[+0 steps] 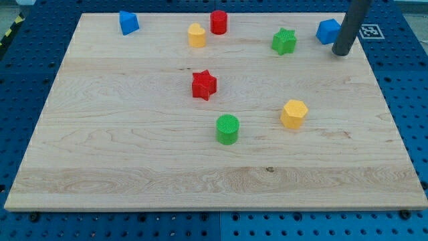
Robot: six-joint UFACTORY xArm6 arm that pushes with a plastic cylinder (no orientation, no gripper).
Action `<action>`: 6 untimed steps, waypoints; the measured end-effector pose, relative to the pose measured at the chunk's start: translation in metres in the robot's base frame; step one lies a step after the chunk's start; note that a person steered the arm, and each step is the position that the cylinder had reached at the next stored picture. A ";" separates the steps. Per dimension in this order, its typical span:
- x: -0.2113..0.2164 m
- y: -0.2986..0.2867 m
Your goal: Push the blue cube to the top right
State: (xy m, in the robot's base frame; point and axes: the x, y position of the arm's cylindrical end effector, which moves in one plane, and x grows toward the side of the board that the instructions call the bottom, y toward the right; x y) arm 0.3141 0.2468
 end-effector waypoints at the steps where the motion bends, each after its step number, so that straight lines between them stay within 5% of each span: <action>1: -0.027 0.000; 6: -0.058 -0.015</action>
